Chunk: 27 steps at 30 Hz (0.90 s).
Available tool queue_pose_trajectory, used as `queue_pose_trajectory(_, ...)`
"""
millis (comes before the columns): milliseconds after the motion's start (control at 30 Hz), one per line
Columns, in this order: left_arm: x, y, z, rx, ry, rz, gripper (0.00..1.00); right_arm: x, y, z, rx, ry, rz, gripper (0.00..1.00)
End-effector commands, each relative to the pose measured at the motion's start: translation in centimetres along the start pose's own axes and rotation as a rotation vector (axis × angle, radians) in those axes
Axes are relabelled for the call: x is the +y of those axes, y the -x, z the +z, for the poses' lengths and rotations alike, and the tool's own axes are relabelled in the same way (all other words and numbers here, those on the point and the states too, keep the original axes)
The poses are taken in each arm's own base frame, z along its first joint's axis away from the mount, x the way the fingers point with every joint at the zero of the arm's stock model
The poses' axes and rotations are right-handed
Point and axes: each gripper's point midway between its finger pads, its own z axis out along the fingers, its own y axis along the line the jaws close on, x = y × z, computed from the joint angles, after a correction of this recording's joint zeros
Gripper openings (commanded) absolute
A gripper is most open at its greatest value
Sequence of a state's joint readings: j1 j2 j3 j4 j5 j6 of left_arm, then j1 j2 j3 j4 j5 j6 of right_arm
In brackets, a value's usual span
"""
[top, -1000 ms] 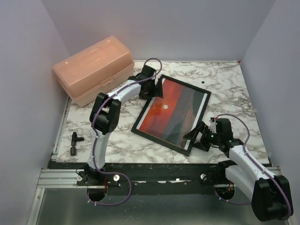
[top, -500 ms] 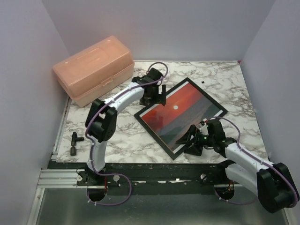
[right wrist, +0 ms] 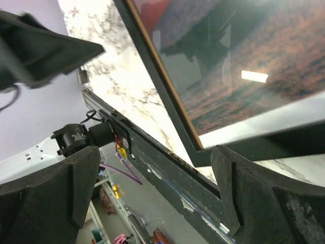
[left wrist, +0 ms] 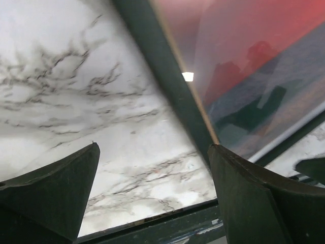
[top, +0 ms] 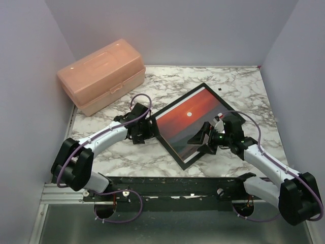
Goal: Put the photo into the frame
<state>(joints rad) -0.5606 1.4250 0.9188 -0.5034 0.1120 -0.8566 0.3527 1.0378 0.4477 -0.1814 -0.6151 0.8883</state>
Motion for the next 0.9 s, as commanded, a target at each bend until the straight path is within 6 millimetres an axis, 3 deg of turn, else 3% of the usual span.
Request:
queue_pose_trajectory(0, -0.3, -0.6, 1.8, 0.002, -0.033, -0.091, 0.89, 1.2, 0.9, -0.4, -0.017, -0.003, -0.060, 0.99)
queue_pose_trajectory(233, -1.2, -1.0, 4.8, 0.049, -0.014, -0.076, 0.83, 2.0, 1.6, -0.6, -0.030, -0.004, -0.071, 0.99)
queue_pose_trajectory(600, 1.1, -1.1, 7.9, 0.083, 0.143, -0.019, 0.59, 1.4, 1.6, -0.3, -0.040, -0.016, -0.056, 0.99)
queue_pose_trajectory(867, 3.5, -0.4, 8.4, 0.093, 0.196, 0.033, 0.24, 0.0, 1.3, 0.2, -0.029, -0.051, -0.049, 0.99)
